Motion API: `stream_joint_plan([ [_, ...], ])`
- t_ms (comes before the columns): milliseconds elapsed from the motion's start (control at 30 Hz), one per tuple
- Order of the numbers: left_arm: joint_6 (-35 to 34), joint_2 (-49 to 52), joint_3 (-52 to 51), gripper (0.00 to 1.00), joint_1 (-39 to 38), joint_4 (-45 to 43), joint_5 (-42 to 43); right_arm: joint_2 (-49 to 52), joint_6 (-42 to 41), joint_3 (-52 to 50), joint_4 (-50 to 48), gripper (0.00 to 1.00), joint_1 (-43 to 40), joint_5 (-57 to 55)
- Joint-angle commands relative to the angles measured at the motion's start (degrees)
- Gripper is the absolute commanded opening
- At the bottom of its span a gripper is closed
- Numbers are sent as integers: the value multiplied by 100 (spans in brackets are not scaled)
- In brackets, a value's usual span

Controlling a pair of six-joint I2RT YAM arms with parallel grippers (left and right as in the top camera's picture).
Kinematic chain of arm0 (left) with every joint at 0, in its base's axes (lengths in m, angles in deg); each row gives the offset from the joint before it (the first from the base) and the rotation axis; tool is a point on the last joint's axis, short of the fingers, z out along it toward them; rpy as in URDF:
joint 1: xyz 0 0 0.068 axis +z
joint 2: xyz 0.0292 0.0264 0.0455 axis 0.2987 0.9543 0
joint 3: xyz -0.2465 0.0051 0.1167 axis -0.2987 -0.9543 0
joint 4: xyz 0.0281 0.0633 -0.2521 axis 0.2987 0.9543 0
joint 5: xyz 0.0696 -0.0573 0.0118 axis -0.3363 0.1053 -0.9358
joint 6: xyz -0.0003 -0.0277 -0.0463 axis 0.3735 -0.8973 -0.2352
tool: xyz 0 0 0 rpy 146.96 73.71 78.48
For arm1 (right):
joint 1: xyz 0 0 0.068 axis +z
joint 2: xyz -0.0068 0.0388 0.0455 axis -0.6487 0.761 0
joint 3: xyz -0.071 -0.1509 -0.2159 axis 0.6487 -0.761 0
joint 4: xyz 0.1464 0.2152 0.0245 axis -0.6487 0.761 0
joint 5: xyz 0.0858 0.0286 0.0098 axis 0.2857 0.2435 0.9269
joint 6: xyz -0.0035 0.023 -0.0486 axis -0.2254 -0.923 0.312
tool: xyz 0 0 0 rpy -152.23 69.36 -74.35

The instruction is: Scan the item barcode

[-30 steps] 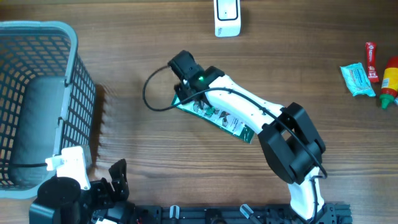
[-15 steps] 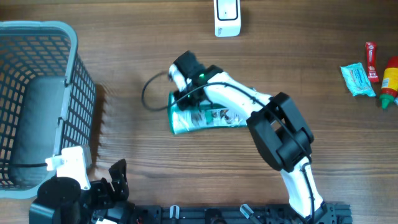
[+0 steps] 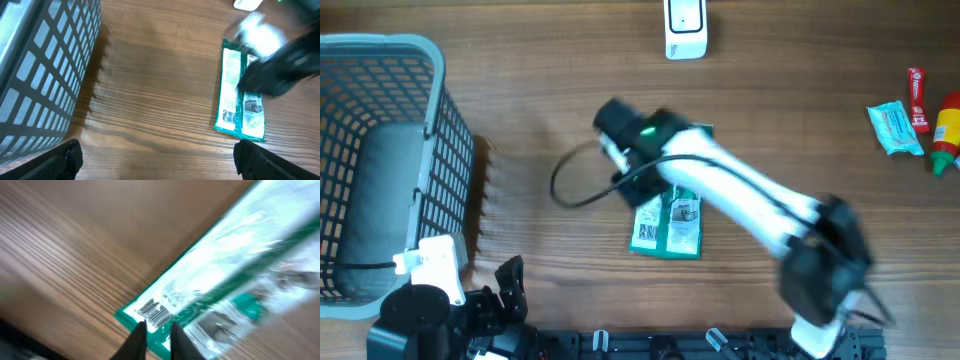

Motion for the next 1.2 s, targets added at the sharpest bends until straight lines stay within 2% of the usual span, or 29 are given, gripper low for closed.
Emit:
stream_joint_plan([
  [0, -50, -15, -4, 100, 20, -11, 7, -765, -2190, 92, -107, 64, -841, -568],
  [33, -50, -15, -4, 100, 20, -11, 7, -739, -2841, -22, -155, 100, -1176, -538],
  [67, -50, -15, -4, 100, 20, -11, 7, -671, -3178, -184, -195, 100, -1443, -466],
  [167, -50, -15, -4, 100, 20, -11, 7, -433, -3335, -1137, -625, 100, -1895, -111],
  [400, -50, -15, -4, 100, 20, -11, 7, -339, -3558, -2769, -2472, 94, -1923, 566],
  [433, -50, -15, -4, 100, 20, -11, 7, -339, -3289, -2916, -2835, 91, -1878, 896],
  [500, -50, -15, -4, 100, 20, -11, 7, -260, -3261, -2999, -2826, 90, -1805, 791],
  [533, -50, -15, -4, 100, 20, -11, 7, -68, -3139, -3042, -2826, 84, -1799, 791],
  [567, -50, -15, -4, 100, 20, -11, 7, 210, -3141, -3045, -2813, 63, -1801, 717],
  [600, -50, -15, -4, 100, 20, -11, 7, 413, -3130, -3045, -2798, 54, -1801, 667],
  [667, -50, -15, -4, 100, 20, -11, 7, 752, -2715, -3018, -2852, 4, -1917, 1154],
  [767, -50, -15, -4, 100, 20, -11, 7, 647, -2096, -2942, -2830, 4, -2127, 1274],
  [833, -50, -15, -4, 100, 20, -11, 7, 245, -1005, -2645, -2570, 4, -2339, 2315],
  [900, -50, -15, -4, 100, 20, -11, 7, -581, 227, -2581, -2540, 5, -2597, 4197],
  [933, -50, -15, -4, 100, 20, -11, 7, -935, 472, -2581, -2514, 5, -2686, 4470],
  [1000, -50, -15, -4, 100, 20, -11, 7, -1596, 804, -2581, -2391, 5, -2726, 4507],
  [1167, -50, -15, -4, 100, 20, -11, 7, -2441, 769, -2581, -2227, 4, -2728, 4918],
])
